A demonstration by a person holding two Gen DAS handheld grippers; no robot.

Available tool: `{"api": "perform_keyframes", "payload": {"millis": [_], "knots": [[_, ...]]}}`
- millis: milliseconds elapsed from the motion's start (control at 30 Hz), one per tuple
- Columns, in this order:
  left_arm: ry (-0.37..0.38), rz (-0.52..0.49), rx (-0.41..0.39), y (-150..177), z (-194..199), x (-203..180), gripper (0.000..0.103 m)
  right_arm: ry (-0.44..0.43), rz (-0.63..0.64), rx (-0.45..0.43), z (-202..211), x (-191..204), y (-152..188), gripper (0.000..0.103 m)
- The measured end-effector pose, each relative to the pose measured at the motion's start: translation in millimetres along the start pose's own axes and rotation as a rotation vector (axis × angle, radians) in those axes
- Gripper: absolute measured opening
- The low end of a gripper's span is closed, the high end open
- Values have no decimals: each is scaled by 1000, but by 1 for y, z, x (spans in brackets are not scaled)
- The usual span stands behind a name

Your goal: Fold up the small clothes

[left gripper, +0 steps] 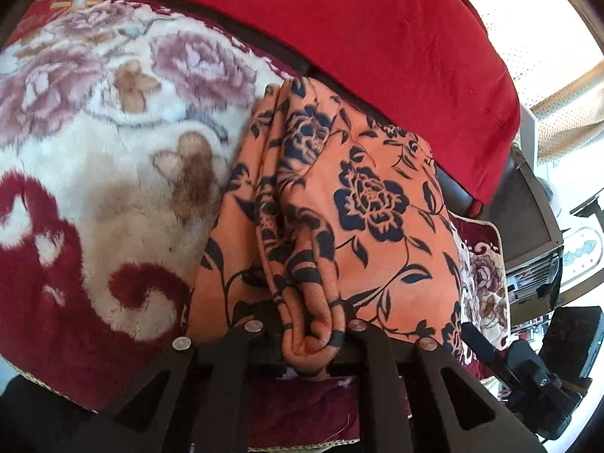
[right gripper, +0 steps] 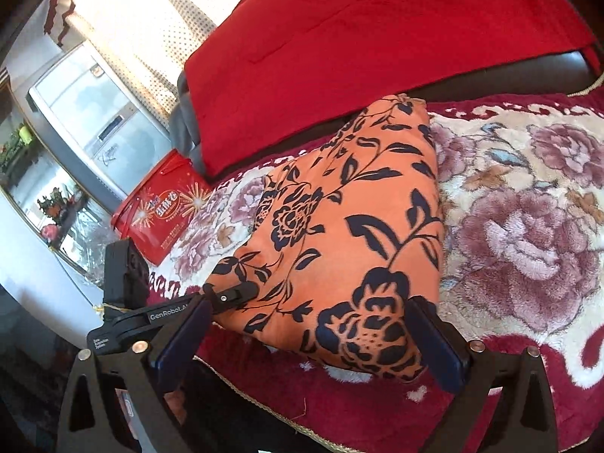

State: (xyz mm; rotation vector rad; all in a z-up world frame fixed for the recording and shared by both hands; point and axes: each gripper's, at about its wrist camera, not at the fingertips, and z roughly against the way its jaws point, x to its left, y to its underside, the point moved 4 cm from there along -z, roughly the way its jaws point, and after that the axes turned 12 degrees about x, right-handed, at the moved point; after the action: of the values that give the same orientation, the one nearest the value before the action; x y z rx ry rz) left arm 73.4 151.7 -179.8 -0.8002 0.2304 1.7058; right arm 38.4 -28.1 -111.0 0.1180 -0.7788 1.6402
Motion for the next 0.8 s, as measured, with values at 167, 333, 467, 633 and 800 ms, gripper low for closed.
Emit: {"api": "perform_keyframes", "payload": {"millis": [167,333,467,633,800], "knots": [[-75,-174,-204,-6,61,-47,11,-2,-25,-27,10,-7,-6,103],[-170,-36,-46,-10,4,12,12,2,-41,-19,5,-9,-10,103],[-180,-31,-81,4,-8,23,13,28,-35,0,0,-14,-8,103],[-171,-13,-78,6,-8,24,17,22,-85,-3,0,-27,-9,103],[-256,6,-127,9,22,14,49,-23,-147,1,3,-42,-9,103]]}}
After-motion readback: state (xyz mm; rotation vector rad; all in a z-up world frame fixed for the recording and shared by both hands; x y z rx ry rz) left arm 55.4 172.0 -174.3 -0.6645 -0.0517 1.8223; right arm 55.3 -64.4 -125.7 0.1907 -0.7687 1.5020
